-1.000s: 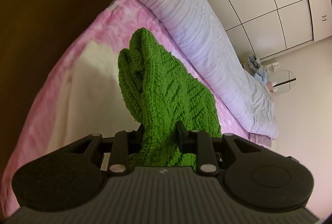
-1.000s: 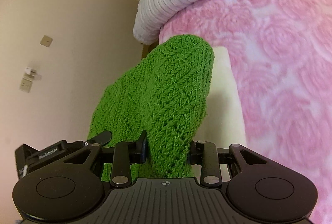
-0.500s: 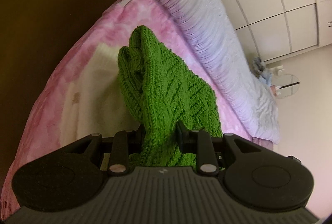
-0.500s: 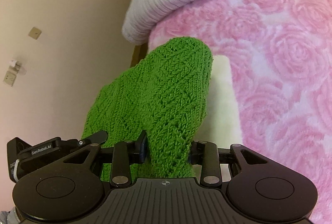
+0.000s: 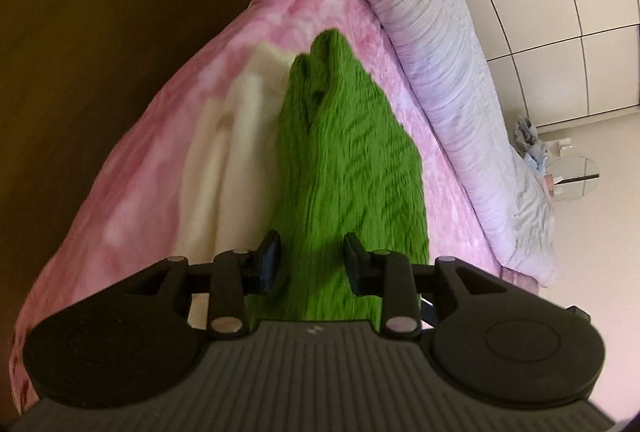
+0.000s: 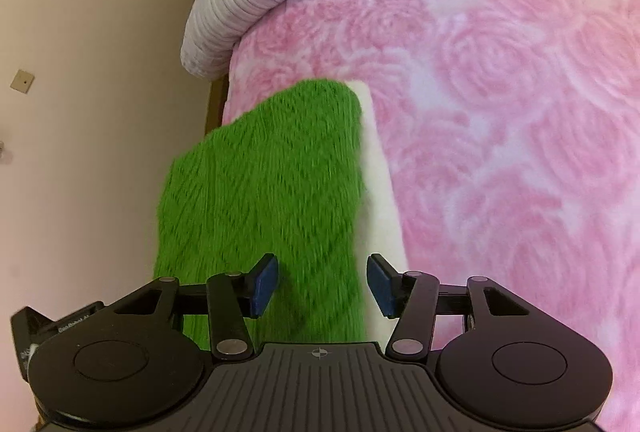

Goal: Fold clothes

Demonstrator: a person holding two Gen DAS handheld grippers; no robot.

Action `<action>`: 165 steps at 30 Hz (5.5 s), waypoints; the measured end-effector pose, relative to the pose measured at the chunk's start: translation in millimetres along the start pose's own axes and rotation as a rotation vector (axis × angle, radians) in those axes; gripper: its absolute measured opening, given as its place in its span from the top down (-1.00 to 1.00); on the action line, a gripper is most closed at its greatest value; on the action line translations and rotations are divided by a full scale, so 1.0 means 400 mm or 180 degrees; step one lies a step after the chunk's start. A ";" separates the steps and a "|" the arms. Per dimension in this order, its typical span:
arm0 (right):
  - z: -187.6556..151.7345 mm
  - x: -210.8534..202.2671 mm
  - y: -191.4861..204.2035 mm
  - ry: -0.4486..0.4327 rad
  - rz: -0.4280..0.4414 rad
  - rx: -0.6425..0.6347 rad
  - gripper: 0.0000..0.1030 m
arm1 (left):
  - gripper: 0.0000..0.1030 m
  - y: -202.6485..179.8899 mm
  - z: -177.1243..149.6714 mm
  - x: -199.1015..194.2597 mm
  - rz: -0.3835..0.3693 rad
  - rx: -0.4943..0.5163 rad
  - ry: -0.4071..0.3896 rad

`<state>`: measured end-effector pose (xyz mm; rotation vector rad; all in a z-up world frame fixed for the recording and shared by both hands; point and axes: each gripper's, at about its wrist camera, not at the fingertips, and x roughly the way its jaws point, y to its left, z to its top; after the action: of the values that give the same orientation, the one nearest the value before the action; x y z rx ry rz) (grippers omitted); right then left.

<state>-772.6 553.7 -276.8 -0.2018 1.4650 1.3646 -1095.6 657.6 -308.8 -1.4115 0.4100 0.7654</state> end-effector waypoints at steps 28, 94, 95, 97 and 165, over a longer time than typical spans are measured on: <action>-0.134 -0.042 0.143 -0.0048 -0.0586 -0.1214 0.47 | 0.77 -0.256 -0.145 -0.045 0.1012 0.1716 -0.0207; -0.172 -0.017 0.146 0.0269 -0.0720 -0.1712 0.46 | 0.76 -0.225 -0.171 -0.005 0.1587 0.1410 -0.0329; -0.169 -0.038 0.152 0.0233 -0.0689 -0.1705 0.46 | 0.76 -0.244 -0.178 -0.019 0.1647 0.1460 -0.0345; -0.170 -0.093 0.162 0.0144 -0.0631 -0.1718 0.45 | 0.66 -0.285 -0.202 -0.058 0.1777 0.1584 -0.0405; -0.077 -0.757 -0.030 0.0338 -0.0273 -0.3093 -0.53 | -0.16 -0.907 -0.899 -0.157 0.2603 -0.0022 -0.1538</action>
<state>-656.2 371.1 -62.7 -0.9478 0.7476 1.9157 -824.5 300.4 -55.8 -0.9873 0.6048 1.7247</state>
